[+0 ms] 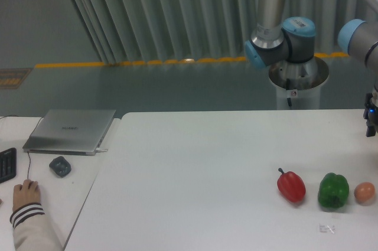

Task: Place the triangular bread on the table

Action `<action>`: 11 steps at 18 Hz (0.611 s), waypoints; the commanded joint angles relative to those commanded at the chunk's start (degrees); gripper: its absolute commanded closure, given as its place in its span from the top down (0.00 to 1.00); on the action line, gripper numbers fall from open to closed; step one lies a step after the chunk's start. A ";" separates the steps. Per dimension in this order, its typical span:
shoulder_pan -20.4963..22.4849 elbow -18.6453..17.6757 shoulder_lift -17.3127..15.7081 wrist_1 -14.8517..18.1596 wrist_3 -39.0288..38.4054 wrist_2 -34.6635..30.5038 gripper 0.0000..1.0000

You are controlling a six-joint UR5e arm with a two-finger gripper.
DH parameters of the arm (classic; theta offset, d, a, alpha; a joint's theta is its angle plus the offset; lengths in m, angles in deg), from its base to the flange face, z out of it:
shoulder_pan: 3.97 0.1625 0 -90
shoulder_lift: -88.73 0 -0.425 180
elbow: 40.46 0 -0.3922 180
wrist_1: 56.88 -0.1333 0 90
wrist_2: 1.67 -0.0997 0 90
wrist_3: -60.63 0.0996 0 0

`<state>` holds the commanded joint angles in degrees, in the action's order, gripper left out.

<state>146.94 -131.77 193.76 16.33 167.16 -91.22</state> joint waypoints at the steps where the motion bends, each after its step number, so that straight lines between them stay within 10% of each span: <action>1: 0.00 0.00 0.00 0.00 0.00 -0.09 1.00; 11: 3.16 -1.84 -0.97 -0.61 -0.52 -0.18 1.00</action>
<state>150.10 -133.61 192.79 15.72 166.63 -91.40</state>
